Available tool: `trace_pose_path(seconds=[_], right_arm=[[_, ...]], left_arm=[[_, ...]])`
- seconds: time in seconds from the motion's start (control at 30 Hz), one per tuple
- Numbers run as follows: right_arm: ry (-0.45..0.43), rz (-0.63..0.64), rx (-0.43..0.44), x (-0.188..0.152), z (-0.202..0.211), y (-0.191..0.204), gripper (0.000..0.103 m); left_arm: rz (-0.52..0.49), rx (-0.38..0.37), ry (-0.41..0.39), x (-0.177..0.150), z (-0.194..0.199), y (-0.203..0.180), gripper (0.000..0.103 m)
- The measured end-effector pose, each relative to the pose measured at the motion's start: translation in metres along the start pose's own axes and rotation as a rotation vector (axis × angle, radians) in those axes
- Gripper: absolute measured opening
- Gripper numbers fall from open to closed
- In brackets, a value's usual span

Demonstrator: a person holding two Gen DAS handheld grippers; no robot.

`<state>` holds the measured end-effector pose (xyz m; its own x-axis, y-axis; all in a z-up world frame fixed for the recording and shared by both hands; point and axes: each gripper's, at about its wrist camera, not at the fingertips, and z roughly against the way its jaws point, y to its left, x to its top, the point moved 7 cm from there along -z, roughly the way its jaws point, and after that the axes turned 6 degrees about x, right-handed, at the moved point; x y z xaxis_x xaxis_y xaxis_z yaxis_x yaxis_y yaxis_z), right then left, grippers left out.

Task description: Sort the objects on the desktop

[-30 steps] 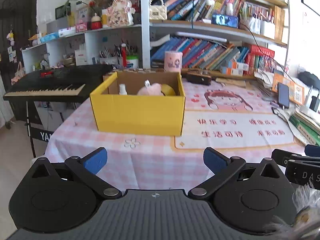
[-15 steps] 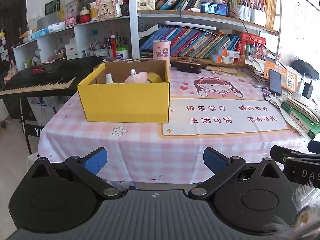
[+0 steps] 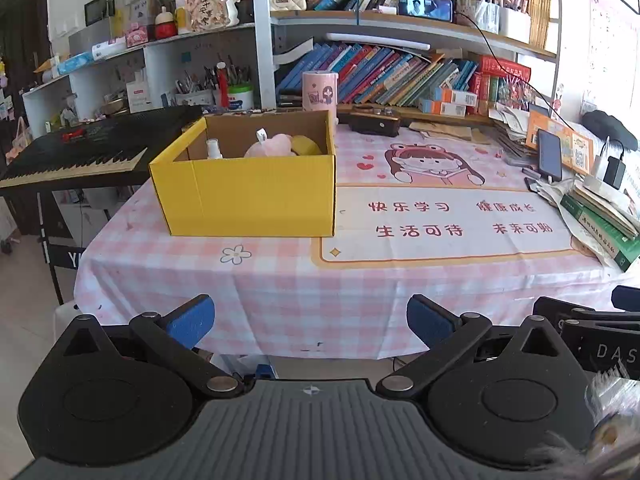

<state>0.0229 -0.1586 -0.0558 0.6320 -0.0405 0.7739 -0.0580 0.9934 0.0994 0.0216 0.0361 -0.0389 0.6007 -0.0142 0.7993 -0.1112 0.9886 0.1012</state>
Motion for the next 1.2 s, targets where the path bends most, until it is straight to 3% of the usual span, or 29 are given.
trace_pose_path(seconds=[1.2], right_arm=[[0.029, 0.003, -0.011, 0.000, -0.008, 0.005, 0.099]], left_arm=[[-0.003, -0.014, 0.041, -0.007, -0.012, 0.003, 0.103]])
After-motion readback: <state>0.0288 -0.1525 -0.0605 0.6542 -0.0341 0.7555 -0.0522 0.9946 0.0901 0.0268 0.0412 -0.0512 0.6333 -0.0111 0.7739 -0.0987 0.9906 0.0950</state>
